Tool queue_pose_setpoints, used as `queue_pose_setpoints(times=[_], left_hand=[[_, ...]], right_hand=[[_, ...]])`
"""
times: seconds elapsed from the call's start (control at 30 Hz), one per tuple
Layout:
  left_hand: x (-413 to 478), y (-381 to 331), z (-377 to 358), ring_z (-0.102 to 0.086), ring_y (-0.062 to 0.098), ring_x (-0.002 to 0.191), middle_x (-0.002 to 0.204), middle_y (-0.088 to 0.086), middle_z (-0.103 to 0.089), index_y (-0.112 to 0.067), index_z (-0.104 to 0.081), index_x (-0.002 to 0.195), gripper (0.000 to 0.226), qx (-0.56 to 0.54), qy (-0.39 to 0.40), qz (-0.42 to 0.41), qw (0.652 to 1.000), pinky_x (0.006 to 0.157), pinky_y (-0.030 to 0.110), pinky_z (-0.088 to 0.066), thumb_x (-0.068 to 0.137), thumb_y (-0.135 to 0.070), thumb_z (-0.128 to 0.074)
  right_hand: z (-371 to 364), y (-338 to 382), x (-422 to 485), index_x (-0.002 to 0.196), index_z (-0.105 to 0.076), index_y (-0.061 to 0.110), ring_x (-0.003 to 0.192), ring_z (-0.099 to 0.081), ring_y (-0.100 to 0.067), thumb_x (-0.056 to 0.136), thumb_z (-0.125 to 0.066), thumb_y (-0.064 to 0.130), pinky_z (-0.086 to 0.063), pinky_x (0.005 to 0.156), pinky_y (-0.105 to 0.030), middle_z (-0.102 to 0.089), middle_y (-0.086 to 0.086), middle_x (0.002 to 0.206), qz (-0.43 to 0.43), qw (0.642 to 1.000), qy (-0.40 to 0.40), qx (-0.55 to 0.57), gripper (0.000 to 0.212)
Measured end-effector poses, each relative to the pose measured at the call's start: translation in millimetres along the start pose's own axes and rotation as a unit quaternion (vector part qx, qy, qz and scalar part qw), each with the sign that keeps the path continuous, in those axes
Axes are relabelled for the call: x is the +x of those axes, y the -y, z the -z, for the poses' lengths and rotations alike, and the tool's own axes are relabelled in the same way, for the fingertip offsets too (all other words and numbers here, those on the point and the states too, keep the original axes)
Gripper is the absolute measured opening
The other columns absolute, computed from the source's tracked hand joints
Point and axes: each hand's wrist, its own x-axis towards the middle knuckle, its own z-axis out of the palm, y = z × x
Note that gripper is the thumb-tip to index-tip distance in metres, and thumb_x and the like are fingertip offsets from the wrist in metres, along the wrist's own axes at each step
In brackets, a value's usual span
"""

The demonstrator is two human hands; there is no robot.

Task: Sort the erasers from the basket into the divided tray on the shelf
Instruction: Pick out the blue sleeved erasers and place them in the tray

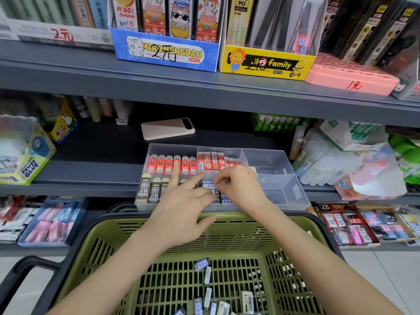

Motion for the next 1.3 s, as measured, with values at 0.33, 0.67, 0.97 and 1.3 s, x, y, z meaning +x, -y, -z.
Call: queue_pose_setpoints(times=[0.33, 0.67, 0.97, 1.3], left_hand=[[0, 1, -2, -0.053, 0.024, 0.125, 0.101, -0.014, -0.071, -0.023, -0.071, 0.104, 0.037, 0.001, -0.002, 0.0, 1.0, 0.11, 0.066, -0.011, 0.077, -0.049, -0.067], [0, 1, -2, -0.051, 0.023, 0.127, 0.103, -0.015, -0.071, -0.024, -0.071, 0.106, 0.038, 0.007, 0.011, 0.007, 1.0, 0.112, 0.062, -0.007, 0.078, -0.049, -0.065], [3, 2, 3, -0.049, 0.022, 0.128, 0.116, -0.008, -0.066, -0.025, -0.07, 0.11, 0.046, 0.02, 0.028, 0.01, 0.999, 0.112, 0.067, -0.003, 0.078, -0.056, -0.06], [8, 4, 4, -0.051, 0.02, 0.124, 0.104, -0.015, -0.07, -0.023, -0.073, 0.104, 0.05, 0.062, 0.051, -0.001, 0.997, 0.111, 0.06, 0.01, 0.077, -0.061, -0.054]], right_hand=[[-8, 3, 7, 0.072, -0.073, 0.011, 0.067, -0.057, -0.012, 0.08, -0.069, 0.021, -0.045, 0.062, -0.025, -0.069, 0.0, 0.072, -0.028, 0.999, -0.018, -0.043, 0.013], [-9, 7, 10, 0.087, -0.074, 0.017, 0.083, -0.062, -0.015, 0.08, -0.065, 0.017, -0.045, 0.071, -0.023, -0.071, 0.001, 0.087, -0.022, 0.997, -0.013, -0.079, 0.011], [4, 4, 0, 0.105, -0.072, 0.023, 0.09, -0.062, -0.016, 0.093, -0.051, 0.018, -0.036, 0.069, -0.021, -0.072, 0.001, 0.096, 0.037, 0.993, 0.052, -0.096, 0.025], [-10, 7, 4, 0.077, -0.068, -0.01, 0.058, -0.055, -0.022, 0.086, -0.058, 0.006, -0.056, 0.068, -0.046, -0.067, -0.022, 0.071, -0.168, 0.968, -0.033, 0.183, 0.021]])
